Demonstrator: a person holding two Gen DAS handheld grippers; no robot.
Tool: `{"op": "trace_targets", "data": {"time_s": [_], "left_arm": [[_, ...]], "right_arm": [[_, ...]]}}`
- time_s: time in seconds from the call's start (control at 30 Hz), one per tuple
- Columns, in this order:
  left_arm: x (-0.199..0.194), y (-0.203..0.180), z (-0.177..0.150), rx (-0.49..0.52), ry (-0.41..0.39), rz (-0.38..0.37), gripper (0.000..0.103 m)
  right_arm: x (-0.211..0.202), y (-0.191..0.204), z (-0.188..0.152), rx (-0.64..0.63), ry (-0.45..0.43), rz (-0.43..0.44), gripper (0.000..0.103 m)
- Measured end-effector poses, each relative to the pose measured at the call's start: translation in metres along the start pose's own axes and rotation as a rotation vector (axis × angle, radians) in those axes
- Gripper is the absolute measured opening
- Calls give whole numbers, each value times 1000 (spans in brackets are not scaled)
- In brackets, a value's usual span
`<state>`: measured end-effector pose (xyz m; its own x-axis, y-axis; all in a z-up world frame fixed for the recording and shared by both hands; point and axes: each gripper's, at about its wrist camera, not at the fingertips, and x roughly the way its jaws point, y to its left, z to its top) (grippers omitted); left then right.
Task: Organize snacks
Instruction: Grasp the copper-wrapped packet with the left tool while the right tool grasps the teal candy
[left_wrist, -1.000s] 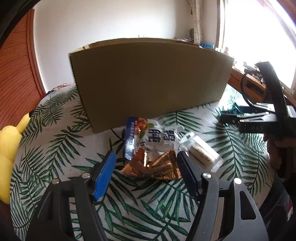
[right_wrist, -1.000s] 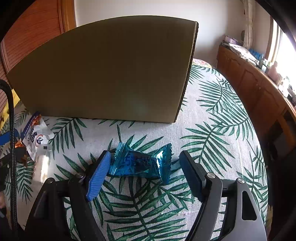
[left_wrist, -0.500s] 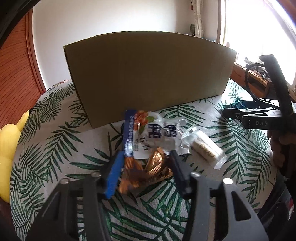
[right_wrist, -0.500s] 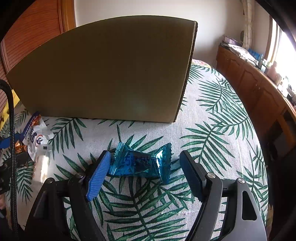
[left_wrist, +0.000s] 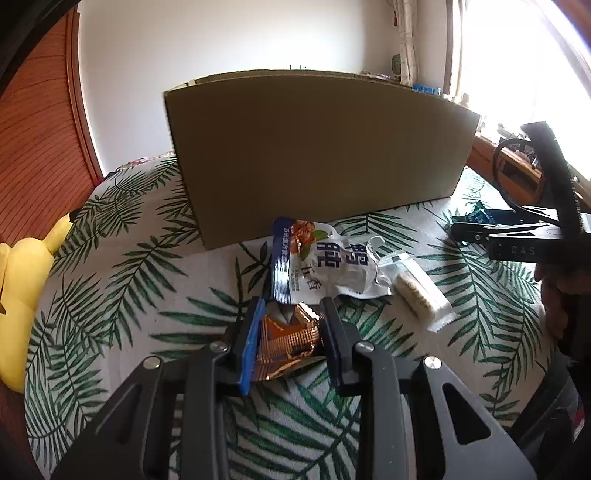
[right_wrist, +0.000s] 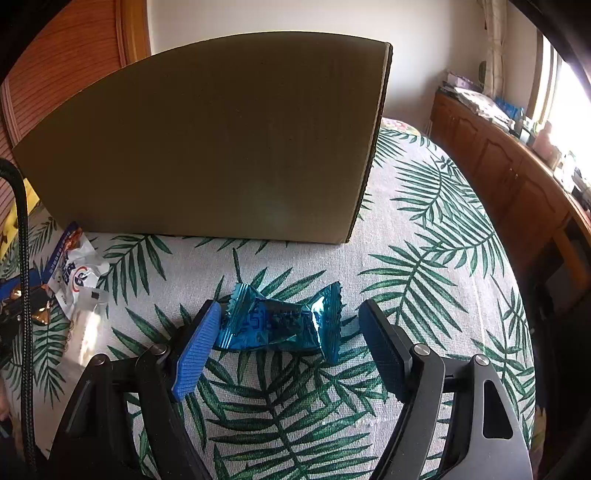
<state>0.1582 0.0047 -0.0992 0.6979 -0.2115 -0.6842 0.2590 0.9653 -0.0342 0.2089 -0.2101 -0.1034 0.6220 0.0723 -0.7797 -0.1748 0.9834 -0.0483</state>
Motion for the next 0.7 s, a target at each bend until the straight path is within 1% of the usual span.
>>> {"op": "trace_targets", "data": {"time_s": [0.17, 0.23, 0.4, 0.47, 0.5, 0.57, 0.67, 0.7], "left_arm": [[-13, 8, -4, -40, -25, -9, 28], [-18, 11, -3, -58, -33, -19, 28], [-29, 11, 5, -67, -60, -19, 28], [-33, 9, 8, -64, -67, -21, 28], [-35, 8, 10, -62, -71, -21, 28], [-40, 7, 13, -58, -82, -27, 28], [-47, 5, 17, -54, -100, -38, 28], [-49, 4, 17, -53, -103, -41, 28]], "right_arm": [[-1, 0, 1, 1, 1, 1, 78], [0, 1, 2, 1, 1, 0, 78], [0, 0, 1, 2, 1, 0, 78], [-1, 2, 1, 0, -6, 5, 66], [-2, 2, 2, -3, -11, 8, 57], [-2, 3, 2, -7, -13, 7, 53], [-3, 3, 3, -13, -19, 14, 44], [-4, 2, 3, -15, -23, 8, 33]]}}
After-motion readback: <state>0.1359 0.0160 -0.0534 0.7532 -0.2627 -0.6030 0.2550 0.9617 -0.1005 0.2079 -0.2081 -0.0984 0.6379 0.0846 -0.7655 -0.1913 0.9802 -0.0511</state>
